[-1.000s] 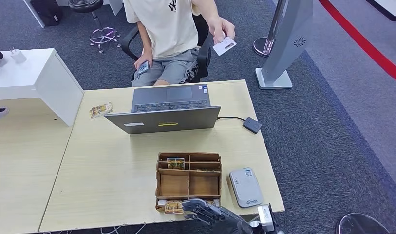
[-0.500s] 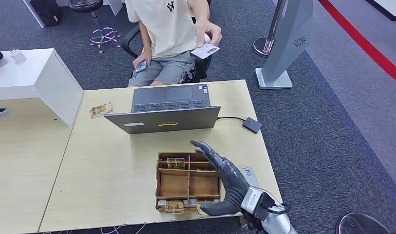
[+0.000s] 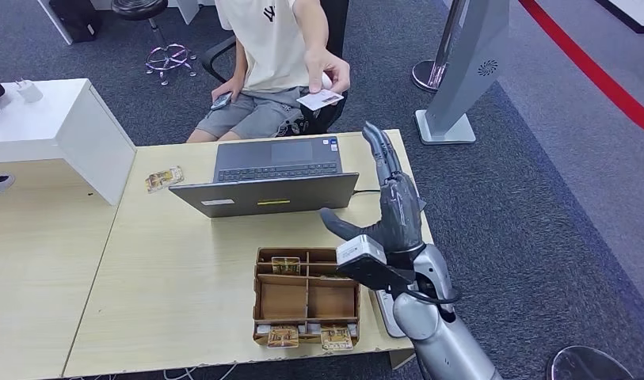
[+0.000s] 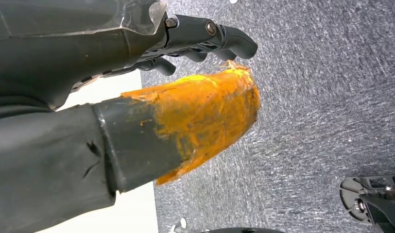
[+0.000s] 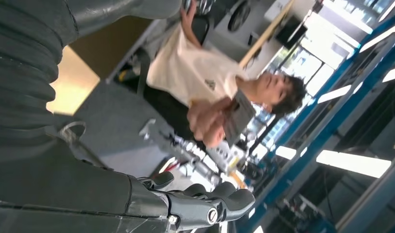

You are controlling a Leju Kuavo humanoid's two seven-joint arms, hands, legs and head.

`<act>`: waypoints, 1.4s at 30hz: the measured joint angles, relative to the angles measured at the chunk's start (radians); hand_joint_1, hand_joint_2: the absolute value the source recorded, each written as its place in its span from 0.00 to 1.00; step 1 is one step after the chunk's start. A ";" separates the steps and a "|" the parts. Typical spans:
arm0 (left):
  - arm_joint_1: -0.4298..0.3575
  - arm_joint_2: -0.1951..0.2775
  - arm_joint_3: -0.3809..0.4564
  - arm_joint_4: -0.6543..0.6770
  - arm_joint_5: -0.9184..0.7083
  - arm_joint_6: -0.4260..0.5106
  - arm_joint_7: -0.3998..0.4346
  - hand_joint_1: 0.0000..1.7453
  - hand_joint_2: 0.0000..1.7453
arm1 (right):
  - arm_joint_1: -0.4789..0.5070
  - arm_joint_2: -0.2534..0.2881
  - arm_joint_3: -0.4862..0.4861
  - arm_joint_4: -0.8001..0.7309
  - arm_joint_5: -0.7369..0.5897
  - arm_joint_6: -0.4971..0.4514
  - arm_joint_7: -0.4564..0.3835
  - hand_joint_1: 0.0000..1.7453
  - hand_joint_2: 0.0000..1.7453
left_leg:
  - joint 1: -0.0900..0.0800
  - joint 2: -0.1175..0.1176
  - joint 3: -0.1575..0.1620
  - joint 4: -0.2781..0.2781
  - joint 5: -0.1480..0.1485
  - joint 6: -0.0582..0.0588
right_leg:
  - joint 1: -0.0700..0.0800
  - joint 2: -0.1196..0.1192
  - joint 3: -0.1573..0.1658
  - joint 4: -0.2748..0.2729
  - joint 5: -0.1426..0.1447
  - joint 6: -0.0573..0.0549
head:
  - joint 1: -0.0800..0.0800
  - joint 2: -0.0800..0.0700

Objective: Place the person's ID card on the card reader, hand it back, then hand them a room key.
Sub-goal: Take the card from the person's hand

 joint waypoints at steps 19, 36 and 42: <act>0.000 0.005 -0.018 0.000 -0.064 -0.034 -0.003 0.00 0.00 | -0.174 0.090 -0.178 0.193 0.444 -0.082 0.103 0.97 1.00 | 0.000 0.000 0.000 0.000 0.000 0.000 | 0.000 0.000 0.000 0.000 0.000 0.000 | 0.000 0.000; 0.000 0.005 -0.031 0.000 -0.069 -0.039 -0.004 0.00 0.00 | -0.162 0.119 -0.242 0.227 0.477 -0.083 0.095 1.00 1.00 | 0.000 0.000 0.000 0.000 0.000 0.000 | 0.000 0.000 0.000 0.000 0.000 0.000 | 0.000 0.000; 0.000 0.004 -0.031 0.000 -0.074 -0.039 -0.004 0.00 0.00 | -0.138 0.122 -0.249 0.229 0.459 -0.083 0.094 1.00 1.00 | 0.000 0.000 0.000 0.000 0.000 0.000 | 0.000 0.000 0.000 0.000 0.000 0.000 | 0.000 0.000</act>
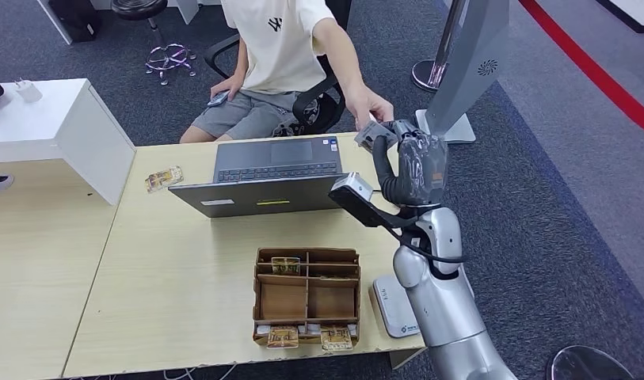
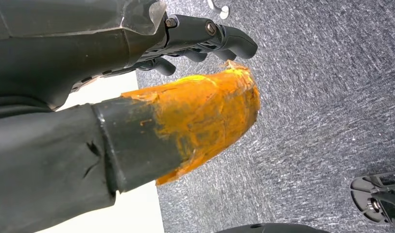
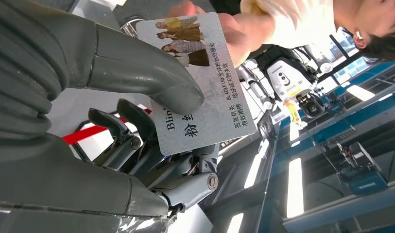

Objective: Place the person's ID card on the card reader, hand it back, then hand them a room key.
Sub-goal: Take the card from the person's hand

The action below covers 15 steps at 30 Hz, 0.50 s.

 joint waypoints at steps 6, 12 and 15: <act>0.000 -0.002 0.000 0.000 0.000 0.000 0.000 0.00 0.00 | 0.034 0.002 0.006 -0.002 -0.083 0.000 -0.002 1.00 1.00 | 0.000 0.000 0.000 0.000 0.000 0.000 | 0.000 0.000 0.000 0.000 0.000 0.000 | 0.000 0.000; 0.001 -0.004 0.003 0.000 0.022 0.014 0.001 0.00 0.00 | 0.102 0.006 0.038 -0.086 -0.497 0.103 -0.073 1.00 1.00 | 0.000 -0.001 0.000 0.000 0.000 0.000 | 0.000 -0.001 0.000 0.000 0.000 0.000 | 0.000 0.000; 0.001 -0.005 0.012 0.000 0.041 0.029 0.001 0.00 0.00 | 0.181 0.008 0.071 -0.196 -0.753 0.199 -0.122 1.00 1.00 | 0.000 -0.001 0.000 0.000 -0.001 0.000 | 0.000 -0.001 0.000 0.000 -0.001 0.000 | 0.000 0.000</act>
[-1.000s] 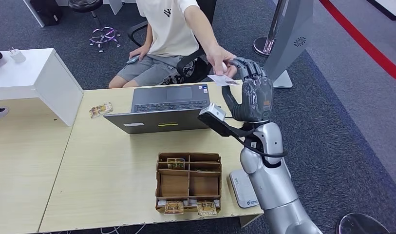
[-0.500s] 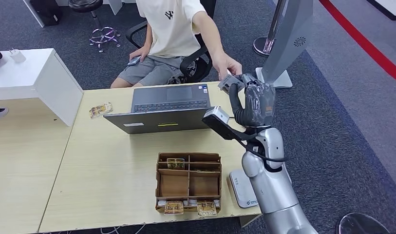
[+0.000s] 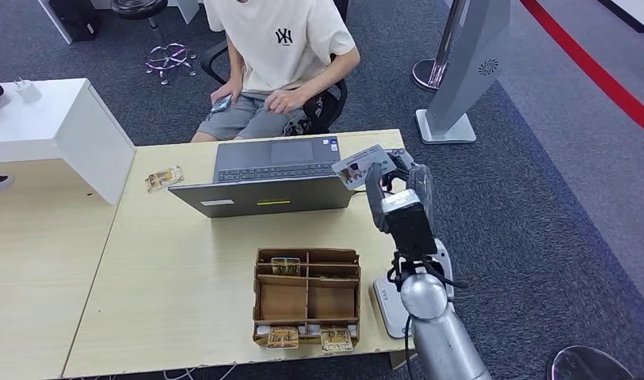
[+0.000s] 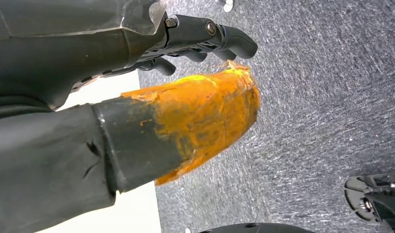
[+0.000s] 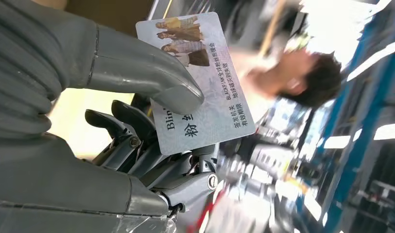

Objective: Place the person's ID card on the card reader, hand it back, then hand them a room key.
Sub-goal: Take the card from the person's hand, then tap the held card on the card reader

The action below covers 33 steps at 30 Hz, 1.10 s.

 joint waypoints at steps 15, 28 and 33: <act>0.000 -0.008 0.086 0.000 0.063 0.052 -0.011 0.00 0.00 | 0.321 -0.028 -0.030 -0.253 -0.447 0.225 -0.079 1.00 1.00 | 0.000 0.000 0.000 0.000 -0.001 0.000 | 0.000 0.000 0.000 0.000 -0.001 0.000 | 0.000 0.000; 0.000 -0.009 0.124 0.000 0.081 0.065 -0.011 0.00 0.00 | 0.432 -0.047 -0.247 -0.181 -0.446 0.260 -0.051 1.00 1.00 | 0.000 0.000 0.000 0.000 -0.002 0.000 | 0.000 0.000 0.000 0.000 -0.001 0.000 | 0.000 0.000; 0.000 -0.009 0.134 0.000 0.081 0.066 -0.011 0.00 0.00 | 0.437 -0.047 -0.312 -0.121 -0.428 0.283 -0.038 1.00 1.00 | 0.000 0.000 0.000 0.000 -0.002 0.000 | 0.000 0.000 0.000 0.000 -0.001 0.000 | 0.000 0.000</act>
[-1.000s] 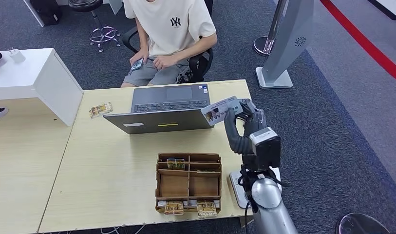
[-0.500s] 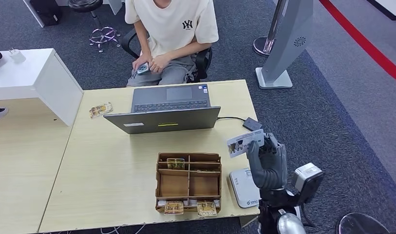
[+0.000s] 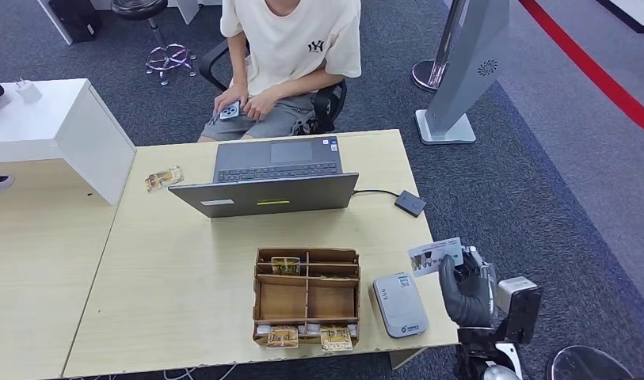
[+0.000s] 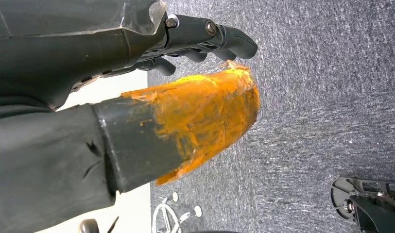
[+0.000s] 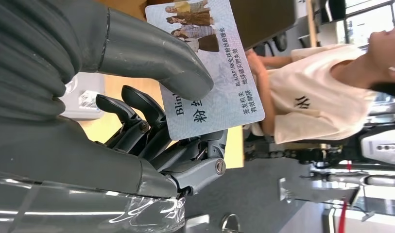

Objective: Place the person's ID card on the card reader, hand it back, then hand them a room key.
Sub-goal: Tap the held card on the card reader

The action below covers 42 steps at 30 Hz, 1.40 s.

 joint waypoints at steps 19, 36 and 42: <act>-0.001 -0.003 0.014 0.000 -0.006 0.008 0.000 0.00 0.00 | -0.022 -0.011 -0.078 0.225 0.121 0.090 0.043 1.00 1.00 | 0.000 0.000 0.000 0.000 0.000 0.000 | 0.000 0.000 0.000 0.000 0.000 0.000 | 0.000 0.000; -0.001 -0.004 0.020 0.000 -0.013 0.008 -0.006 0.00 0.00 | -0.019 -0.030 -0.077 0.248 0.128 0.148 0.036 1.00 1.00 | 0.000 0.000 0.000 0.000 0.000 0.000 | 0.000 0.000 0.000 0.000 0.000 0.000 | 0.000 0.000; -0.001 -0.004 0.027 0.000 -0.009 0.008 -0.010 0.00 0.00 | -0.022 -0.030 -0.061 0.244 0.158 0.149 0.039 1.00 1.00 | 0.000 0.000 0.000 0.000 0.000 0.000 | 0.000 0.000 0.000 0.000 0.000 0.000 | 0.000 0.000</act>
